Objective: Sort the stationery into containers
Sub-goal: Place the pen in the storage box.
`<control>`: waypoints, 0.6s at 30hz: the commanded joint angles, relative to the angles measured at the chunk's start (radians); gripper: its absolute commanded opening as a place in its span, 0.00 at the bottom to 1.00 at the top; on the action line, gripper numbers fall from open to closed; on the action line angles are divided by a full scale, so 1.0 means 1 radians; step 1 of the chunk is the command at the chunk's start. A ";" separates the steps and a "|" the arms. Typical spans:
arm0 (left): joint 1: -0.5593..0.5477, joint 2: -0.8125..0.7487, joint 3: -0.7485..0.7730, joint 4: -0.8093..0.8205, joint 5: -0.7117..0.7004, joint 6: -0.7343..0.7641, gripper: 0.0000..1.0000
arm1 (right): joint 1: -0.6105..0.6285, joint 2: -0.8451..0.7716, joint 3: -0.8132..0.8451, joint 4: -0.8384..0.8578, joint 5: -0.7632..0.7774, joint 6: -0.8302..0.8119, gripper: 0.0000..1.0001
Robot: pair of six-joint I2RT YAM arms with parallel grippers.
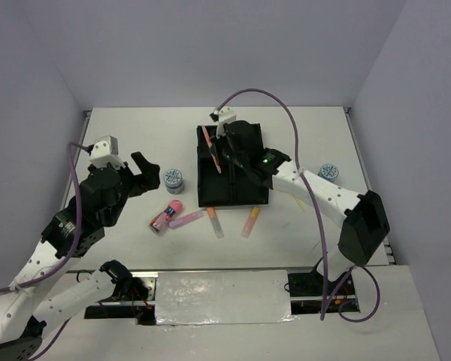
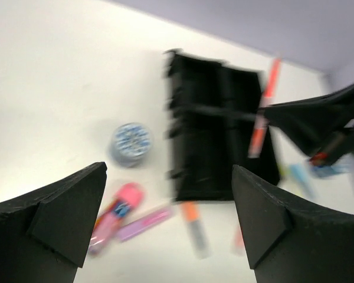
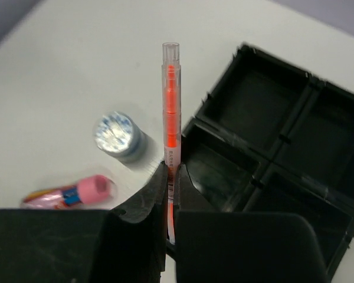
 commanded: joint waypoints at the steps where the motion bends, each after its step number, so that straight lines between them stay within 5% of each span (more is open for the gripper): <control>1: -0.002 -0.034 0.007 -0.190 -0.187 0.090 0.99 | -0.008 0.064 0.027 -0.110 0.061 -0.054 0.00; 10: -0.002 -0.189 -0.137 -0.149 -0.158 0.188 0.99 | -0.009 0.222 0.001 -0.033 0.042 -0.071 0.00; 18: -0.002 -0.166 -0.146 -0.134 -0.088 0.221 0.99 | -0.009 0.271 -0.033 -0.013 0.027 -0.063 0.00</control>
